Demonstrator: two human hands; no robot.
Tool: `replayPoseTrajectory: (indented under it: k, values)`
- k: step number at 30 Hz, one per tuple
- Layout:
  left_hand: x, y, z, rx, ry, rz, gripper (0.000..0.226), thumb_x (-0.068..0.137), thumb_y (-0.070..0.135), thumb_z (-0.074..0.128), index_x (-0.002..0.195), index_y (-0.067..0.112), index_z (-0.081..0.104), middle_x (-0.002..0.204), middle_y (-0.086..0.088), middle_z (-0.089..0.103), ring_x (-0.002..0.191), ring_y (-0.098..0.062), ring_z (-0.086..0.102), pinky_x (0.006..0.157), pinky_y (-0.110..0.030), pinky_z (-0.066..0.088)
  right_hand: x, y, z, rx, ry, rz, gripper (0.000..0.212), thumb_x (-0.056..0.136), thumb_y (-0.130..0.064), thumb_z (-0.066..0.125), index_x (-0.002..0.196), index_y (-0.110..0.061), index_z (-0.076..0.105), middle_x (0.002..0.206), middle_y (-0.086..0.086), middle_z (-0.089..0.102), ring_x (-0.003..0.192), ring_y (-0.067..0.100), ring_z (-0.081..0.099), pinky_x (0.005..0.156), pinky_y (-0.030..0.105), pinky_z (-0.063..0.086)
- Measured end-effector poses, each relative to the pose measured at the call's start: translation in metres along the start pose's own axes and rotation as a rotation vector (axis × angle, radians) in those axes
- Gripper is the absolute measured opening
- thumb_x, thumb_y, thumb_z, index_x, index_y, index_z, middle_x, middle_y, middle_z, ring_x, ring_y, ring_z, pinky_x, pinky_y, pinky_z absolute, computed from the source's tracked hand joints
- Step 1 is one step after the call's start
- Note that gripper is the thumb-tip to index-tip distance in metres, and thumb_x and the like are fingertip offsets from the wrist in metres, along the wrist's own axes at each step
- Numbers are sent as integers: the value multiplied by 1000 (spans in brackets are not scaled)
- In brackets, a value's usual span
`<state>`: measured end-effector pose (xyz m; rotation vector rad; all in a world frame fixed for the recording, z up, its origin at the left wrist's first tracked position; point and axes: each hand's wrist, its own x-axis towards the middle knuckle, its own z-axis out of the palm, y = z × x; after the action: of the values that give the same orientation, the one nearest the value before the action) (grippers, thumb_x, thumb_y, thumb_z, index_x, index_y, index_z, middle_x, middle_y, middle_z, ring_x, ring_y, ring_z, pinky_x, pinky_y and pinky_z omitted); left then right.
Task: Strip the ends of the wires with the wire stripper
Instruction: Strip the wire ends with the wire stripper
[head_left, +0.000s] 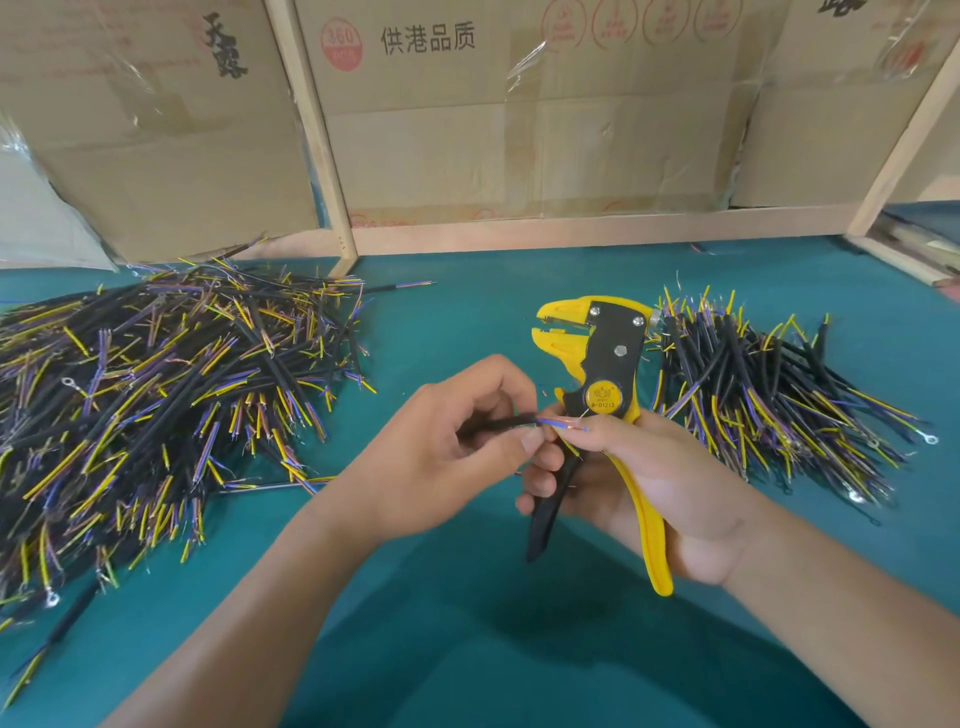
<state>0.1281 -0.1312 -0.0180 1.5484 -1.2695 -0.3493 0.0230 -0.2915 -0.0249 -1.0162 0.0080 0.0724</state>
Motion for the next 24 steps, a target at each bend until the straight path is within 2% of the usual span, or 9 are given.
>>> replayPoseTrajectory:
  k: [3,5,8,13,16,19,22,24]
  values:
    - [1,1,5,-112,43,-51,17,99,18,57,96,3,51,83,-2,70,69,-19,69,64,-26,53,0,-1,-1,22,-3,-4,11,87,-9,59,86,-2,67,74,12,53,68,27,56,74,44,57]
    - [3,2,9,-158,66,-78,17,99,19,54,95,3,52,82,1,70,66,-10,66,59,-18,51,1,-2,-1,33,1,-17,11,87,-10,60,90,-2,67,75,11,52,69,27,55,73,43,57]
    - [6,4,15,-268,104,-135,17,99,19,51,93,3,52,76,6,67,51,0,57,49,-6,41,3,-2,-3,30,15,-50,12,88,-13,63,94,-4,67,77,9,52,71,26,54,75,42,56]
    - [9,6,28,-370,198,-228,21,94,33,52,93,11,53,70,7,63,49,-1,51,45,-6,37,7,5,-5,-22,102,-110,25,88,-21,65,103,-2,59,76,8,53,71,25,55,74,40,57]
    - [10,7,32,-423,240,-250,19,93,33,53,93,14,52,62,9,59,45,-1,49,42,-7,35,8,10,-5,-32,136,-116,24,90,-25,71,95,-4,60,76,9,53,70,25,55,73,40,56]
    - [9,9,33,-461,247,-236,16,100,23,50,90,12,56,56,9,55,38,0,45,40,-8,34,9,15,-4,-37,168,-92,30,84,-31,70,96,-5,62,76,9,53,69,25,55,72,41,55]
    - [10,12,29,-351,276,-183,20,104,8,47,86,6,56,54,12,57,38,1,46,42,-7,36,9,14,-5,-34,170,-90,19,83,-26,70,90,-8,65,74,8,53,69,25,54,73,42,56]
    - [10,11,27,-121,299,-146,20,102,5,49,84,7,55,53,19,55,42,3,46,46,-5,35,9,9,-6,-5,187,-115,13,83,-21,69,87,-9,65,74,9,52,67,26,54,72,42,57]
